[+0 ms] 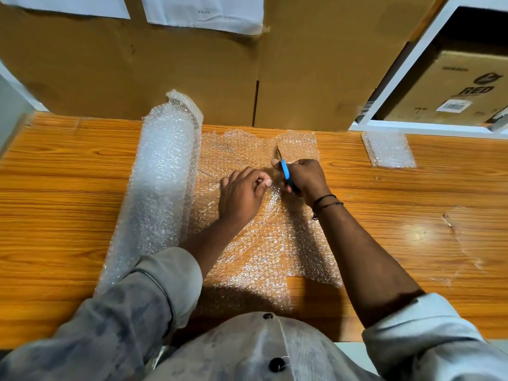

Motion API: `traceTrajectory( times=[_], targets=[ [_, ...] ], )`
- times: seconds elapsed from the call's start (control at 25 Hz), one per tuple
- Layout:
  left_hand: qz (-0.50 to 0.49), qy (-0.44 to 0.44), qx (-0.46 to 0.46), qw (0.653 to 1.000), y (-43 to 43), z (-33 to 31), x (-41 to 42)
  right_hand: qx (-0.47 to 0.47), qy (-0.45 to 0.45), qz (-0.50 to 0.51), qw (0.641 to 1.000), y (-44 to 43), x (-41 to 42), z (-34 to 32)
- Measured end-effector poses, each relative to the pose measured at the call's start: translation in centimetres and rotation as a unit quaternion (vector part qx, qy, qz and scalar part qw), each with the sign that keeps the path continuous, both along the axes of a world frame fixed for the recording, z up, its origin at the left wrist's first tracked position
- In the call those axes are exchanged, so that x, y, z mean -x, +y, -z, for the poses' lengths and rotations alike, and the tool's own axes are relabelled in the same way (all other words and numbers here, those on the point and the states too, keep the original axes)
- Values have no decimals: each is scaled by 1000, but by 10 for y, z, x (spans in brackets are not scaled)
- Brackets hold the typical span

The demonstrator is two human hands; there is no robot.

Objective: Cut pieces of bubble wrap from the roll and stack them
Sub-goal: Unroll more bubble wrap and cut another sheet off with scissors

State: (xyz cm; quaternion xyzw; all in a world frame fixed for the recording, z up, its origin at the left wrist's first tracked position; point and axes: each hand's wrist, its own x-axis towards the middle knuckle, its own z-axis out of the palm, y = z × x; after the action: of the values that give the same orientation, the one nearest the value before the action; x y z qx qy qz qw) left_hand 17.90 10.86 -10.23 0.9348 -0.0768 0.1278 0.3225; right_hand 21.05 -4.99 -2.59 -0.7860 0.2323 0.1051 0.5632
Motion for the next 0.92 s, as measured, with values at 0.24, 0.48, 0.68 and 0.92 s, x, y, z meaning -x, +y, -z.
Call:
traceTrajectory(
  times=[0.24, 0.48, 0.68, 0.92],
  targets=[
    [4, 3, 1, 1000, -1, 0, 0, -31, 13, 17, 999, 3, -14, -6],
    [4, -4, 0, 1000, 0, 2, 0, 77, 2, -19, 997, -4, -33, -4],
    [4, -10, -3, 1000, 0, 2, 0, 117, -10, -49, 992, -4, -48, 0],
    [6, -6, -3, 1000, 1, 3, -1, 175, -51, -53, 982, -11, -63, 1]
  ],
)
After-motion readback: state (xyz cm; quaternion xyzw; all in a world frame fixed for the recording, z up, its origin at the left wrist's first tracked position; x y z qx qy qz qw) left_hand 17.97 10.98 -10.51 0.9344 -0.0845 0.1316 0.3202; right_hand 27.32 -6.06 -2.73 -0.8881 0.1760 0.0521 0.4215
